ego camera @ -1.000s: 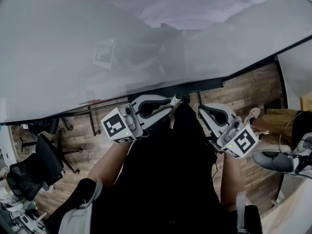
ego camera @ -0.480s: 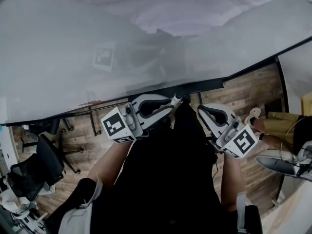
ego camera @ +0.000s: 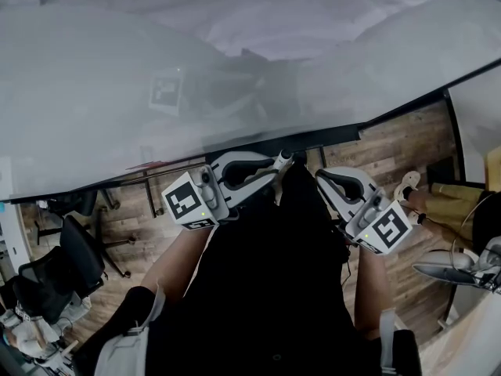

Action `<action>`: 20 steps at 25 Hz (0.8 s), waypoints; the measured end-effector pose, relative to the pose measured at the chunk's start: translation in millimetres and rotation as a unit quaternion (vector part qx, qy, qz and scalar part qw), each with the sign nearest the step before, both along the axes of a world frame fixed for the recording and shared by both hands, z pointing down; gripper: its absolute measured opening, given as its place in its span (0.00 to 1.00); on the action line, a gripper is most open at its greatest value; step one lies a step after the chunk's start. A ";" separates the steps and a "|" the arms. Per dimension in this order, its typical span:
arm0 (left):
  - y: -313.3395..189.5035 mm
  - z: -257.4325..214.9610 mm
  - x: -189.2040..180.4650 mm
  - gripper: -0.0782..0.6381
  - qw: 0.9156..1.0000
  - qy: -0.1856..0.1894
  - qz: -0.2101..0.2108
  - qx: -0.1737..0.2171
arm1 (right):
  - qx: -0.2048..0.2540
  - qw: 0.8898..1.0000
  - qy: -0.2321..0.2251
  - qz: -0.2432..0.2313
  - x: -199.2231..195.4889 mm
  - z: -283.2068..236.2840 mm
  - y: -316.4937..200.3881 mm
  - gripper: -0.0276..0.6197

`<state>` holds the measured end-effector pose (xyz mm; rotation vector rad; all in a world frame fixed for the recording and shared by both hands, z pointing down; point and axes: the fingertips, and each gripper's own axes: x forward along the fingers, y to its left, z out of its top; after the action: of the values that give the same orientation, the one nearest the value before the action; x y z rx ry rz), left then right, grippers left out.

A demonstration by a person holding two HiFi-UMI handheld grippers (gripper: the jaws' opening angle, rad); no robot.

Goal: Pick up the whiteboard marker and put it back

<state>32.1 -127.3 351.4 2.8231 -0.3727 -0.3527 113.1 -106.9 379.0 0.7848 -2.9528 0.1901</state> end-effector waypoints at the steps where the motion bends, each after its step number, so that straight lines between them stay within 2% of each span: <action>1: -0.2 0.3 -0.3 0.21 1.000 -0.001 -0.001 0.000 | -0.001 1.000 0.001 0.000 -0.1 0.7 -0.1 0.07; 5: -2.8 1.1 -1.3 0.21 1.000 -0.014 -0.006 0.007 | -0.001 1.000 0.001 0.002 -0.6 1.6 -2.2 0.07; 11: -9.8 10.6 -1.7 0.21 0.997 -0.069 -0.022 0.039 | -0.002 1.000 0.002 0.005 0.7 3.5 -4.7 0.07; 20: -14.2 27.2 1.0 0.21 0.981 -0.164 -0.038 0.092 | -0.011 1.000 0.007 0.017 0.4 9.1 -10.3 0.07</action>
<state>33.1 -141.4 378.7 3.0584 -0.5412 0.0717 113.4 -117.2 388.1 0.8308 -2.9212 0.2176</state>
